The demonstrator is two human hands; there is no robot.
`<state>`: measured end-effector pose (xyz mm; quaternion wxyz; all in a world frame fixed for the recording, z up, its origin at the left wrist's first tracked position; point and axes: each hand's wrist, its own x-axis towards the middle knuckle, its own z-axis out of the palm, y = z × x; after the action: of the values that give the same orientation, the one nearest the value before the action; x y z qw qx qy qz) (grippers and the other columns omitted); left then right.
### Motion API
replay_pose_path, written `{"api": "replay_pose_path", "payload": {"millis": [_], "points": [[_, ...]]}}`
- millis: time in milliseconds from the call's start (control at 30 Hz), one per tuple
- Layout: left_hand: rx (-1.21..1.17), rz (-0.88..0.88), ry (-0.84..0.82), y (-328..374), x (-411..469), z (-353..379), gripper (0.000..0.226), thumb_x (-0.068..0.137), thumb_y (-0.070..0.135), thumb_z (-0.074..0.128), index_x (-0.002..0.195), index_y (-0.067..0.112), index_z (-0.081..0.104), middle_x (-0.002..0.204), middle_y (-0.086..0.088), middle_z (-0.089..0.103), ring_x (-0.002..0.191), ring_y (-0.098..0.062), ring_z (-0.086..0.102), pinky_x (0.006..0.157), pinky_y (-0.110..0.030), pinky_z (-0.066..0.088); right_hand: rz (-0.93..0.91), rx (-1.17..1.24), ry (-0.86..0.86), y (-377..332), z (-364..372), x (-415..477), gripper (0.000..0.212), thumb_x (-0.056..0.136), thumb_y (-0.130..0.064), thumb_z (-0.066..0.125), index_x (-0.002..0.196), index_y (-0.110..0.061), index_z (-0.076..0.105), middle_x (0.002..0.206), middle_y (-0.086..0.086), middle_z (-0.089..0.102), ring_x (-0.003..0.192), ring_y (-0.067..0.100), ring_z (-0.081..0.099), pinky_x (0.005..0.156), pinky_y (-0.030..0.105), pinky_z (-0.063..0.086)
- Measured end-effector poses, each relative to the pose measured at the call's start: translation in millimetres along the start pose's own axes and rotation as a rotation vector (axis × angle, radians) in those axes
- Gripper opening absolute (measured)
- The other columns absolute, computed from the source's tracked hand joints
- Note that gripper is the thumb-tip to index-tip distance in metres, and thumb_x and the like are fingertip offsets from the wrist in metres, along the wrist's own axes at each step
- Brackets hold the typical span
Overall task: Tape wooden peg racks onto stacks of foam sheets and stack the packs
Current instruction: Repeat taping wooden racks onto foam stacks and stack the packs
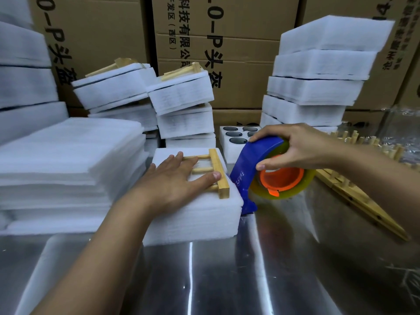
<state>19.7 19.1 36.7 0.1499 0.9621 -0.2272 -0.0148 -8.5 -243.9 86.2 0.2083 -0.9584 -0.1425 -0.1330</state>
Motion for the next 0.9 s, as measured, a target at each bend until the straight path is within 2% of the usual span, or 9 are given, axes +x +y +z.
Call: {"api": "replay_pose_path", "payload": {"millis": [200, 267, 367, 433, 567, 700, 767, 833, 900], "points": [[-0.007, 0.005, -0.008, -1.8, -0.2, -0.9, 0.109, 0.050, 0.089, 0.005, 0.149, 0.042, 0.007, 0.159, 0.008, -0.004, 0.146, -0.010, -0.003, 0.118, -0.040, 0.000, 0.097, 0.210, 0.120, 24.4, 14.4, -31.5, 0.058, 0.050, -0.066, 0.071, 0.105, -0.051, 0.060, 0.098, -0.023, 0.066, 0.090, -0.003, 0.062, 0.085, 0.026, 0.051], [-0.022, 0.000, -0.009, -2.0, 0.0, -0.6, 0.108, 0.051, 0.089, 0.007, 0.148, 0.043, 0.008, 0.159, 0.008, -0.004, 0.146, -0.010, -0.003, 0.118, -0.040, 0.000, 0.086, 0.245, 0.209, 26.0, 23.1, -40.7, 0.059, 0.050, -0.065, 0.071, 0.106, -0.050, 0.060, 0.099, -0.027, 0.065, 0.091, -0.004, 0.062, 0.082, 0.024, 0.049], [-0.030, -0.006, -0.009, -2.5, 0.6, -0.4, 0.109, 0.050, 0.090, 0.008, 0.148, 0.043, 0.009, 0.159, 0.008, -0.003, 0.146, -0.009, -0.003, 0.118, -0.040, 0.000, 0.079, 0.249, 0.329, 22.9, 29.8, -47.8, 0.062, 0.047, -0.065, 0.072, 0.106, -0.052, 0.060, 0.101, -0.036, 0.060, 0.091, -0.010, 0.059, 0.072, 0.013, 0.045], [-0.039, -0.008, -0.006, -2.6, 1.0, -0.1, 0.109, 0.051, 0.090, 0.009, 0.148, 0.043, 0.010, 0.159, 0.008, -0.003, 0.146, -0.009, -0.003, 0.118, -0.040, 0.000, 0.090, 0.266, 0.341, 22.3, 30.0, -50.9, 0.061, 0.044, -0.063, 0.074, 0.103, -0.053, 0.059, 0.099, -0.038, 0.059, 0.089, -0.011, 0.059, 0.066, 0.007, 0.045], [-0.022, -0.002, -0.005, -2.5, 0.9, -0.3, 0.110, 0.050, 0.090, 0.007, 0.149, 0.042, 0.009, 0.159, 0.008, -0.002, 0.146, -0.010, -0.003, 0.118, -0.040, 0.000, 0.094, 0.310, 0.331, 25.9, 20.5, -55.1, 0.062, 0.043, -0.057, 0.077, 0.102, -0.051, 0.060, 0.098, -0.033, 0.061, 0.085, -0.005, 0.063, 0.061, 0.009, 0.048], [-0.015, 0.000, -0.012, -1.9, 1.7, -0.9, 0.110, 0.050, 0.090, 0.006, 0.149, 0.042, 0.009, 0.159, 0.008, -0.003, 0.146, -0.010, -0.003, 0.117, -0.040, 0.000, 0.111, 0.159, 0.443, 37.3, -9.0, -63.8, 0.068, 0.045, -0.073, 0.078, 0.107, -0.056, 0.056, 0.112, -0.022, 0.058, 0.097, 0.010, 0.059, 0.077, 0.030, 0.050], [-0.010, 0.004, -0.009, -2.4, 2.2, -0.8, 0.110, 0.050, 0.089, 0.006, 0.149, 0.041, 0.009, 0.159, 0.007, -0.003, 0.146, -0.010, -0.003, 0.117, -0.040, 0.000, 0.128, 0.002, 0.507, 41.1, -14.2, -69.2, 0.074, 0.045, -0.074, 0.076, 0.113, -0.052, 0.054, 0.112, -0.015, 0.057, 0.100, 0.013, 0.055, 0.084, 0.034, 0.046], [-0.003, 0.008, -0.006, -2.8, 2.4, -0.7, 0.111, 0.049, 0.090, 0.005, 0.149, 0.041, 0.008, 0.159, 0.007, -0.003, 0.146, -0.010, -0.002, 0.117, -0.040, 0.001, 0.109, -0.230, 0.572, 38.7, -7.0, -72.4, 0.074, 0.051, -0.064, 0.078, 0.118, -0.039, 0.058, 0.103, -0.002, 0.055, 0.095, 0.016, 0.051, 0.083, 0.027, 0.037], [-0.001, 0.007, -0.007, -2.6, 2.3, -0.7, 0.111, 0.048, 0.090, 0.005, 0.149, 0.042, 0.009, 0.160, 0.006, -0.003, 0.146, -0.011, -0.002, 0.118, -0.040, 0.001, 0.043, -0.485, 0.593, 39.0, 7.8, -75.9, 0.074, 0.053, -0.045, 0.086, 0.119, -0.017, 0.065, 0.093, 0.015, 0.053, 0.085, 0.030, 0.051, 0.077, 0.032, 0.036]]}}
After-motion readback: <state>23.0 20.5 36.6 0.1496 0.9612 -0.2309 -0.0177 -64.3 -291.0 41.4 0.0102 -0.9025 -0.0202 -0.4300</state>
